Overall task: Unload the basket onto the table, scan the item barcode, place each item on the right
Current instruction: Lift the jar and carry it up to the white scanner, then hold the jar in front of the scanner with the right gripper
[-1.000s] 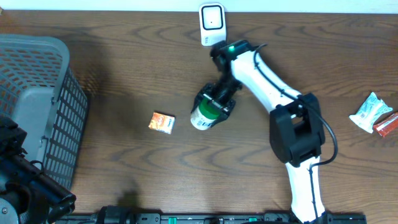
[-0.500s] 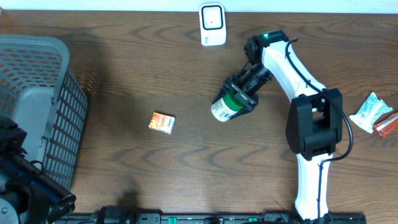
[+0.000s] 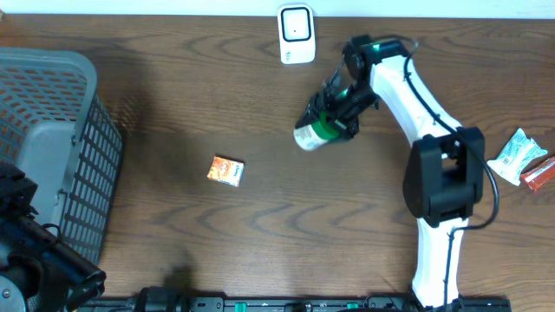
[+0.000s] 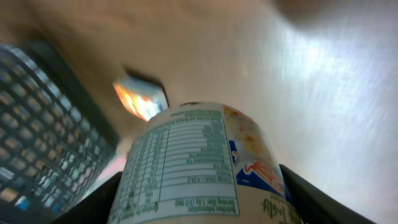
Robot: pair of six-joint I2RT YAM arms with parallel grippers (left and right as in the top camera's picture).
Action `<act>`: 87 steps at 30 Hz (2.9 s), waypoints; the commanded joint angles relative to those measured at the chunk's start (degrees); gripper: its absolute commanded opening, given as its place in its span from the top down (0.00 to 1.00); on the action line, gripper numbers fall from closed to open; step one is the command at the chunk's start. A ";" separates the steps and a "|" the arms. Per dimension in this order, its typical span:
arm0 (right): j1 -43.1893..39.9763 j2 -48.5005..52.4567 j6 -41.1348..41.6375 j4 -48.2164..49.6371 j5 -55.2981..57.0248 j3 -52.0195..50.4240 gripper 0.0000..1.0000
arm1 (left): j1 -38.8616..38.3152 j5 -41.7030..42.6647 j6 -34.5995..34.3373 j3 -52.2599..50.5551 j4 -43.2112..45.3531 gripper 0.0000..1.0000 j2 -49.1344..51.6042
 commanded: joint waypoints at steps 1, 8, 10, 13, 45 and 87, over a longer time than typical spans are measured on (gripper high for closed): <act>0.85 -9.05 1.60 5.99 8.11 1.09 0.44 | -0.13 -0.17 -0.24 -0.09 0.20 0.39 -0.13; 3.69 -17.46 -1.42 22.77 27.63 1.09 0.42 | -0.13 -0.20 -0.24 -0.09 0.20 0.39 -0.13; 4.52 -17.66 -1.44 25.46 31.17 1.09 0.41 | -0.13 -0.17 -0.24 -0.09 0.20 0.39 -0.13; 6.05 -17.00 -1.88 29.62 35.65 1.07 0.41 | -0.13 -0.20 -0.24 -0.09 0.20 0.39 -0.13; 9.29 9.40 -18.73 85.29 55.82 1.07 0.36 | -0.13 -0.20 -0.24 -0.09 0.20 0.39 -0.13; 10.01 10.71 -21.53 78.79 58.49 1.07 0.01 | -0.13 -0.17 -0.24 -0.09 0.20 0.39 -0.13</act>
